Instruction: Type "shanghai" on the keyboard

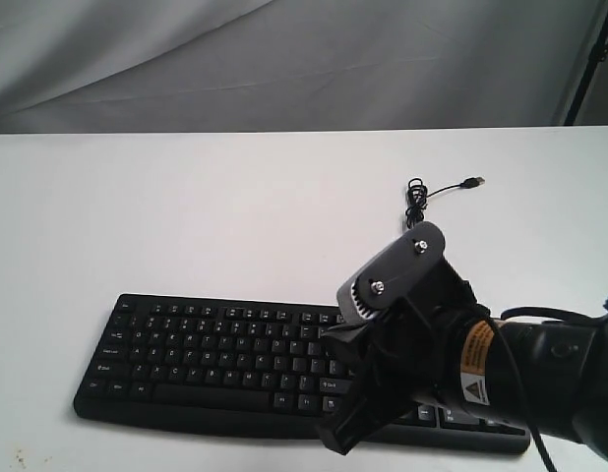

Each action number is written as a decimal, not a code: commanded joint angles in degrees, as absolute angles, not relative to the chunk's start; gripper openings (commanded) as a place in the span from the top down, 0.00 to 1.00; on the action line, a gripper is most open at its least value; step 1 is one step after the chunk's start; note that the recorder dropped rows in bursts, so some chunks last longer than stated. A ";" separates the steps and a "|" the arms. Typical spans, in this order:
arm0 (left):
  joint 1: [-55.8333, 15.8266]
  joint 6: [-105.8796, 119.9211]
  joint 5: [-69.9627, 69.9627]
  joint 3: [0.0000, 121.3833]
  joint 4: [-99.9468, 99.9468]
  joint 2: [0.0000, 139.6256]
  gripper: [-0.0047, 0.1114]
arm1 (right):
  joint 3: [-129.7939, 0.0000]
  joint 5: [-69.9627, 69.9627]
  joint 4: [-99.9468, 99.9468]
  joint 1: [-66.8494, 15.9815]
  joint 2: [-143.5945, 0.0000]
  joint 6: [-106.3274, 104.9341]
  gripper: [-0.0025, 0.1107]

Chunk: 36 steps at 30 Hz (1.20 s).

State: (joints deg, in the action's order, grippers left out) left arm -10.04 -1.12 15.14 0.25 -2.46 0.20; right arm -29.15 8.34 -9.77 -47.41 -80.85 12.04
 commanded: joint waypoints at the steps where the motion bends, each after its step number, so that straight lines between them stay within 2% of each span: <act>1: -10.24 -1.28 14.87 0.00 -2.51 0.00 0.96 | -28.45 8.75 -10.35 -47.43 -78.58 12.30 0.98; 6: -10.24 -1.28 14.87 0.00 -2.51 0.00 0.96 | -22.80 8.35 -9.67 -47.43 -67.61 12.30 0.98; 10: -10.24 -1.28 14.87 0.00 -2.51 0.00 0.96 | -14.75 8.35 -9.94 -43.79 -49.07 11.93 0.98; 16: -10.24 -1.28 14.87 0.00 -2.51 0.00 0.96 | -0.97 8.35 -12.65 -20.06 -18.79 11.85 0.98; 20: -10.24 -1.28 14.87 0.00 -2.51 0.00 0.96 | 0.00 5.29 -12.65 -11.93 -4.38 12.13 0.98; 25: -10.24 -1.28 14.87 0.00 -2.51 0.00 0.96 | 0.00 4.30 -12.65 -11.96 -2.31 12.13 0.98; 32: -10.24 -1.28 14.87 0.00 -2.51 0.00 0.96 | 0.00 -10.19 -11.67 -11.96 -0.38 12.41 0.98; 36: -10.24 -1.28 14.87 0.00 -2.51 0.00 0.96 | 0.00 -12.30 -11.80 -11.96 0.00 12.41 0.98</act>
